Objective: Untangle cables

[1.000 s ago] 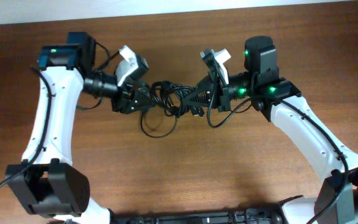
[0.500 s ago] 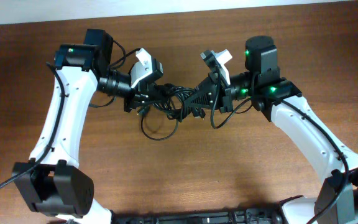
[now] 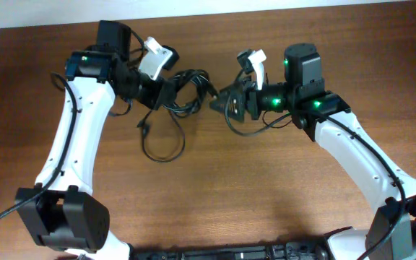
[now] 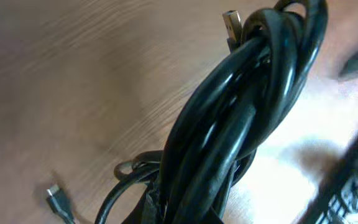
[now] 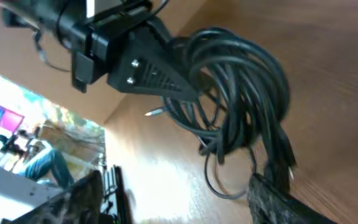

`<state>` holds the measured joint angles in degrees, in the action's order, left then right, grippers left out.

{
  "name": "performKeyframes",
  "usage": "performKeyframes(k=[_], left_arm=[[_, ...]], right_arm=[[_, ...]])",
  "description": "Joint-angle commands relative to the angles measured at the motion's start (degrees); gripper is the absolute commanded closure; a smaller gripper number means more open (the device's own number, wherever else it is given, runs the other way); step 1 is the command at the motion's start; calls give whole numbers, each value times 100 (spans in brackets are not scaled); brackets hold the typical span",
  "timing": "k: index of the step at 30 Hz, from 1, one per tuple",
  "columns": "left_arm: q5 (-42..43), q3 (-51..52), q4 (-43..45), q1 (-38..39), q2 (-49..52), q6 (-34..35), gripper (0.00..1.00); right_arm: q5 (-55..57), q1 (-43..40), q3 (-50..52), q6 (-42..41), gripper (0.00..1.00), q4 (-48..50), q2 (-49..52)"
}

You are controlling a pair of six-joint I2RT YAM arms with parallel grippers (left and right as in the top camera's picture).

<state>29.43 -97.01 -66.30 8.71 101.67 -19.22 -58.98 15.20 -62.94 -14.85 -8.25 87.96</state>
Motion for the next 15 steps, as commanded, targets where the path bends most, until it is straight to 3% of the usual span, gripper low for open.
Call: performKeyframes(k=[1,8,12,15], left_arm=[[-380,-35,48,170,-107,745,100],[-372,-35,74,542,-107,745,100],[-160,-35,76,555,-109,741,100],[-160,-37,76,557,-109,741,100]], right_arm=[[1008,256,-2,-1683,50,66,-66],[2841,787,-2,-3329,50,903,39],[2863,925,-2,-3567,51,1285,337],[2837,1005,-2,-3587,59,1370,446]])
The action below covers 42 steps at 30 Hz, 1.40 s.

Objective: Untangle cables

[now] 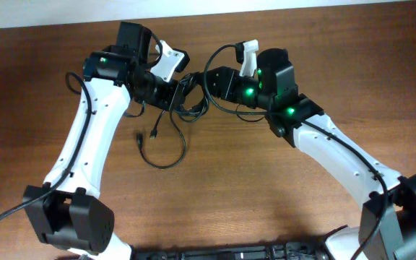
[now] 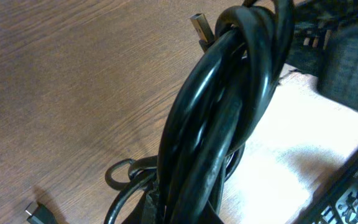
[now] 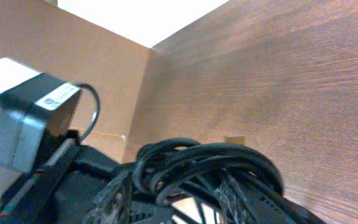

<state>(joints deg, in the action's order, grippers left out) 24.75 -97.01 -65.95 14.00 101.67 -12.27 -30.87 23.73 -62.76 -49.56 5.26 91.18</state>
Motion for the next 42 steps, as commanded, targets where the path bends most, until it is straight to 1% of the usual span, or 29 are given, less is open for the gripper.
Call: performKeyframes(k=[1,3,8,10,12,15,16,17,18,19,20,22,23,24,25,27,28,31,33,36,37,39,42], left_arm=[[354,-35,42,28,-109,46,100],[614,-35,63,28,-109,42,100],[743,-35,81,28,-109,13,100],[1121,-35,76,28,-107,-254,100],[2159,-35,-17,28,-109,-1222,100],[3176,-35,-380,26,-109,-2444,100],[3364,-37,-463,26,-109,-2662,100],[3569,-35,-533,26,-109,-2876,100],[3661,-35,-555,26,-109,-2990,100],[3659,-35,-546,26,-107,-2990,100],[3569,-35,-533,24,-109,-2986,100],[3112,-35,-577,-17,-109,-2907,100],[2769,-37,-568,-72,-109,-2636,100],[2345,-35,-564,-164,-109,-2380,100],[2076,-35,-525,-275,-109,-2170,100],[1838,-37,-238,-533,-107,-1613,100],[1635,-35,-85,-619,-109,-1322,100],[975,-35,247,-719,-107,-498,100],[933,-35,297,-699,-109,-442,100],[1025,-35,295,-684,-109,-439,100],[1093,-35,293,-656,-109,-439,100],[1191,-35,293,-538,-109,-442,100],[1193,-35,251,-374,-107,-442,100]], right_arm=[[28,214,-20,-116,59,48,125],[31,337,-20,-114,59,190,125],[31,439,-20,-179,61,260,125],[63,439,-20,-175,61,269,133],[234,439,-20,-175,61,271,149],[267,439,-20,-177,62,319,195],[267,439,-20,-177,62,341,205],[264,439,-20,-177,65,382,221],[267,439,-20,-175,65,380,221],[267,439,-20,-168,65,376,221],[262,404,-20,140,65,358,221],[-28,234,-20,459,64,306,221],[-444,50,-20,481,56,297,219],[-986,-245,-20,678,49,289,219],[-1342,-522,-20,935,48,149,219],[-1587,-914,-20,1036,47,-273,219],[-1838,-1038,-20,1036,47,-313,219],[-2350,-1099,-20,1036,43,-245,177],[-2551,-933,-20,1032,43,-243,168],[-2531,-527,-20,1014,43,20,168],[-2337,-326,-20,1012,43,170,168],[-1357,35,-20,741,43,212,179],[-575,249,-20,688,43,210,181]])
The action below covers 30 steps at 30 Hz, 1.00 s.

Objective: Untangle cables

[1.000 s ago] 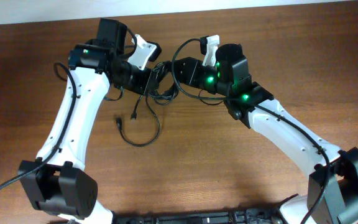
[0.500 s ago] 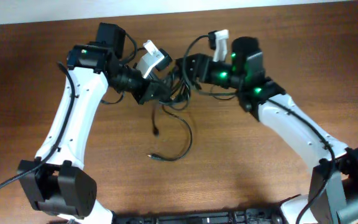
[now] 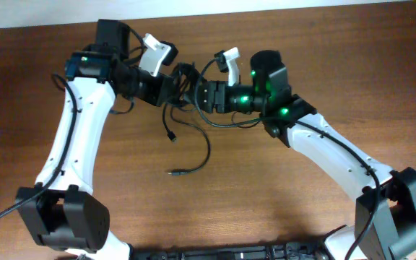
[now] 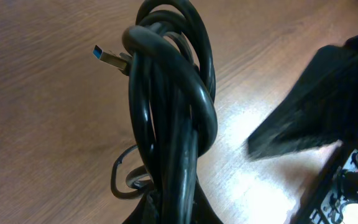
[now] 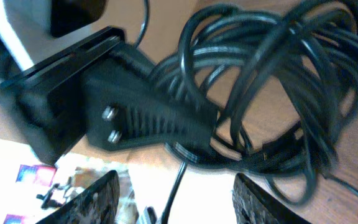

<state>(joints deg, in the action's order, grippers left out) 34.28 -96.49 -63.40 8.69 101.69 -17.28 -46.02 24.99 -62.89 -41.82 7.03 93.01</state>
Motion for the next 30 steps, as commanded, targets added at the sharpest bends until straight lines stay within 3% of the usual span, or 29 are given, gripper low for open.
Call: performKeyframes(k=[1,11,14,15,18,19,21,23,24,26,30], left_arm=[[240,-87,-7,227,-111,59,100],[581,-87,-50,365,-109,52,100],[1139,-87,-57,365,-111,-286,100],[1296,-87,-55,365,-109,-385,100],[1294,-87,-90,365,-109,-385,100],[1292,-87,-92,365,-109,-385,100],[1237,-87,-90,365,-109,-409,100],[708,-87,-162,363,-111,-402,100],[450,-87,-243,354,-111,-400,100],[254,-87,-286,356,-109,-402,100],[256,-83,-385,442,-109,-400,100]], right_arm=[[1198,173,-7,-85,43,31,0],[1825,201,-7,-87,44,33,9],[1799,201,-7,-92,62,33,11],[1777,201,-7,-96,74,33,11],[1755,201,-7,-109,91,52,11],[1620,201,-7,-109,96,122,11],[1283,155,-7,-105,96,227,9],[461,-162,-7,-105,96,249,-2],[-542,-507,-7,-105,96,448,-2],[-2142,-1130,-7,-254,96,1410,-2],[-2527,-2155,-7,-1342,96,2671,-2]])
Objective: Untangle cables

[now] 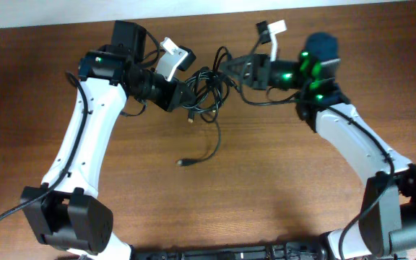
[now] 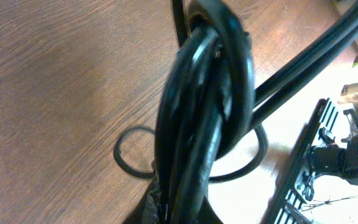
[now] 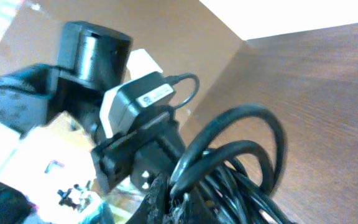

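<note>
A tangled bundle of black cables (image 1: 206, 85) hangs above the wooden table between my two grippers. My left gripper (image 1: 181, 95) is shut on the bundle's left side. In the left wrist view the thick coil (image 2: 204, 106) rises straight out of the left gripper (image 2: 180, 210). My right gripper (image 1: 227, 68) is shut on strands at the bundle's upper right. In the right wrist view the loops (image 3: 241, 162) spread out from the right gripper (image 3: 174, 202). A thin tail drops from the bundle and ends in a small plug (image 1: 182, 163) on the table.
Brown wooden table (image 1: 287, 195) with a pale wall along its far edge. A short connector (image 1: 191, 118) dangles under the bundle. The left arm's white camera mount (image 1: 173, 56) sits close to the cables. A dark rack edge (image 1: 251, 253) runs along the table's front.
My right gripper was open beside the bundle; now it is shut on strands and sits higher and further right. The bundle has shifted right, and the tail's plug lies a little further right.
My left gripper was shut on the bundle at every moment. At first the right gripper stood open to the right, then with its fingers either side of the loops, then open beside them as a tail hung lower. Now both grippers hold the bundle.
</note>
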`<state>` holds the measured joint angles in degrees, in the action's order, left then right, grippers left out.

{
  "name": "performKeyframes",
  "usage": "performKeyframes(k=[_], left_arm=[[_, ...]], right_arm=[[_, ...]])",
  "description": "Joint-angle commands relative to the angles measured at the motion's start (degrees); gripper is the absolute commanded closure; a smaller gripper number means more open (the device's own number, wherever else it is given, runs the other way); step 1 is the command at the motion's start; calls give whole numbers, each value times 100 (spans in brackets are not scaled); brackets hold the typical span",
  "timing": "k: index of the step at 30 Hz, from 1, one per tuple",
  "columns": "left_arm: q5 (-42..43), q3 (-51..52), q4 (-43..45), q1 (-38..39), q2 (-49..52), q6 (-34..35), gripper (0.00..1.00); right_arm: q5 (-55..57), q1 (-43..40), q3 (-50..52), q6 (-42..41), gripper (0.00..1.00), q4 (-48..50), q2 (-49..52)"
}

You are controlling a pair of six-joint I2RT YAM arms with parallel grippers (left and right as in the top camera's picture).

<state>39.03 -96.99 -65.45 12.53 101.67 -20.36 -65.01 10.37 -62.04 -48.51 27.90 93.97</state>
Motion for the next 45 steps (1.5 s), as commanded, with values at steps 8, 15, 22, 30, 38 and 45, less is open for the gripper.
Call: performKeyframes(k=[8,15,22,30,38,45], left_arm=[[-520,-33,-223,232,-107,120,100],[-2632,-33,350,238,-107,2461,100],[-2796,-33,365,608,-107,2719,100],[-2793,-33,369,1283,-107,2719,100],[-3694,-33,264,1255,-107,2719,100],[-3692,-33,173,1257,-107,2719,100]], right_arm=[[-553,-1152,-92,-332,11,-116,-90],[-350,-398,-90,481,9,-1937,-90],[2828,1093,-90,450,26,-2739,-90],[3788,1314,-90,258,73,-2728,-90],[651,-402,-92,328,96,-2404,-212],[79,-2319,-90,345,95,-2341,-199]])
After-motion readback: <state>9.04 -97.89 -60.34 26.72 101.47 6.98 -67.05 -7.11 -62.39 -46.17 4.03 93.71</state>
